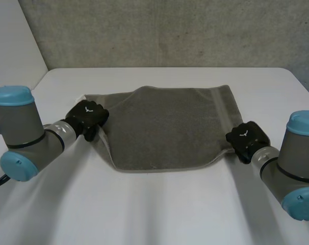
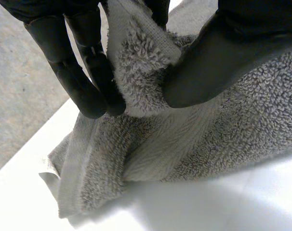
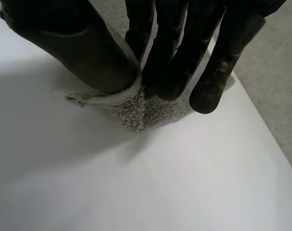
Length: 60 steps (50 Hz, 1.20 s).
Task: Fold the towel.
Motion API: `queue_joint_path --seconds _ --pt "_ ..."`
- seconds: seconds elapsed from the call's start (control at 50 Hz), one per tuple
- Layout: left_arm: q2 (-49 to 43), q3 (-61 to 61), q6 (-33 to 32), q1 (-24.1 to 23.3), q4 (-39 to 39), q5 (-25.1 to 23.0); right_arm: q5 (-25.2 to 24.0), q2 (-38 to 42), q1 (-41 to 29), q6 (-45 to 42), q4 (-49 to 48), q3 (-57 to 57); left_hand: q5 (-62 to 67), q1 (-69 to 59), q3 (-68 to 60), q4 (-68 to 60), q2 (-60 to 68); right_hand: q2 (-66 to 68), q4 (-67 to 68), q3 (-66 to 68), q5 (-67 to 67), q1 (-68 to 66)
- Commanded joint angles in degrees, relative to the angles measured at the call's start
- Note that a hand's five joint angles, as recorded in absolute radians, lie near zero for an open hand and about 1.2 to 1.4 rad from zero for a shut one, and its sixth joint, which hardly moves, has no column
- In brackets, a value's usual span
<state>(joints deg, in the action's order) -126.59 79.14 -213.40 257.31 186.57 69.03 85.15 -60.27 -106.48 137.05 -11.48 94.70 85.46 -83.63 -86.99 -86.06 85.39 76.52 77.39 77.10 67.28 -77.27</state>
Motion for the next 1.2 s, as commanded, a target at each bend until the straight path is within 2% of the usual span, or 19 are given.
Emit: queue_joint_path --seconds 0.02,0.14,0.18,0.2,0.24,0.34,0.42,0.5,0.56,0.64,0.68,0.74,0.78,0.8,0.84,0.96,1.08,1.12,1.2 --pt "7.83 6.36 0.09 1.00 -0.06 -0.38 0.37 -8.09 0.49 0.32 1.54 0.22 -15.46 3.63 6.99 6.06 -5.39 3.48 2.61 2.90 2.72 -2.73" --pt "13.74 12.27 0.00 4.69 0.20 -0.91 -0.15 -13.12 0.66 -0.11 7.35 0.31 -15.46 3.63 6.99 6.06 -5.39 3.48 2.61 2.90 2.72 -2.73" --pt "17.15 16.29 -0.09 8.80 0.20 -1.61 -1.20 -15.05 1.71 -2.64 15.91 0.31 -15.46 3.63 6.99 6.06 -5.39 3.48 2.61 2.90 2.72 -2.73" --pt "17.17 16.31 -0.09 8.82 0.20 -1.61 -1.21 -15.05 1.72 -2.66 15.96 0.31 -15.46 3.63 6.99 6.06 -5.39 3.48 2.61 2.90 2.72 -2.73" --pt "19.62 19.81 -0.52 12.15 -0.50 -4.24 -3.48 -16.54 4.52 -8.08 23.92 1.70 -15.46 3.63 6.99 6.06 -5.39 3.48 2.61 2.90 2.72 -2.73" --pt "24.53 24.91 -3.06 17.50 -4.09 -10.03 -4.99 -20.40 7.60 -14.68 32.37 4.08 -15.46 3.63 6.99 6.06 -5.39 3.48 2.61 2.90 2.72 -2.73" --pt "28.59 27.21 -5.36 22.27 -9.03 -14.62 -5.43 -24.99 10.24 -16.72 34.50 3.82 -15.46 3.63 6.99 6.06 -5.39 3.48 2.61 2.90 2.72 -2.73" --pt "32.10 27.74 -6.07 26.39 -15.95 -22.33 -8.84 -32.88 13.05 -17.52 34.59 1.98 -15.46 3.63 6.99 6.06 -5.39 3.48 2.61 2.90 2.72 -2.73" --pt "32.11 27.56 -5.98 26.58 -17.46 -24.90 -12.18 -33.42 13.41 -17.52 34.59 0.75 -15.46 3.63 6.99 6.06 -5.39 3.48 2.61 2.90 2.72 -2.73" --pt "31.14 27.03 -5.80 26.22 -16.76 -24.82 -14.48 -31.05 13.50 -17.16 34.59 0.22 -15.46 3.63 6.99 6.06 -5.39 3.48 2.61 2.90 2.72 -2.73" --pt "26.86 25.46 -5.63 24.04 -15.89 -24.38 -14.05 -24.58 12.10 -17.34 34.42 -1.09 -15.46 3.63 6.99 6.06 -5.39 3.48 2.61 2.90 2.72 -2.73" --pt "24.20 23.52 -5.27 21.57 -15.80 -23.68 -13.16 -21.30 11.04 -17.25 34.50 -2.77 -15.46 3.63 6.99 6.06 -5.39 3.48 2.61 2.90 2.72 -2.73" --pt "18.77 19.23 -3.87 16.84 -15.71 -19.83 -10.71 -15.52 8.15 -16.90 34.51 -5.92 -15.46 3.63 6.99 6.06 -5.39 3.48 2.61 2.90 2.72 -2.73" --pt "18.75 19.21 -3.87 16.82 -15.71 -19.81 -10.70 -15.49 8.14 -16.90 34.50 -5.93 -15.46 3.63 6.99 6.06 -5.39 3.48 2.61 2.90 2.72 -2.73" --pt "13.76 13.96 -2.21 14.11 -15.62 -14.82 -7.82 -9.46 5.95 -16.81 33.81 -10.04 -15.46 3.63 6.99 6.06 -5.39 3.48 2.61 2.90 2.72 -2.73" --pt "6.27 4.53 0.88 11.19 -14.21 -9.79 -3.93 -0.55 4.97 -16.81 31.16 -17.18 -15.46 3.63 6.99 6.06 -5.39 3.48 2.61 2.90 2.72 -2.73" --pt "-0.50 -6.54 4.92 7.59 -9.64 -4.34 -2.70 6.57 3.48 -16.64 21.15 -24.57 -15.46 3.63 6.99 6.06 -5.39 3.48 2.61 2.90 2.72 -2.73" --pt "-3.04 -9.87 6.41 6.28 -4.57 -0.93 -2.70 8.58 2.34 -16.90 12.66 -25.71 -15.46 3.63 6.99 6.06 -5.39 3.48 2.61 2.90 2.72 -2.73" --pt "-5.69 -11.99 6.86 4.60 0.99 2.43 -2.53 10.35 2.07 -17.25 4.53 -26.06 -15.46 3.63 6.99 6.06 -5.39 3.48 2.61 2.90 2.72 -2.73"
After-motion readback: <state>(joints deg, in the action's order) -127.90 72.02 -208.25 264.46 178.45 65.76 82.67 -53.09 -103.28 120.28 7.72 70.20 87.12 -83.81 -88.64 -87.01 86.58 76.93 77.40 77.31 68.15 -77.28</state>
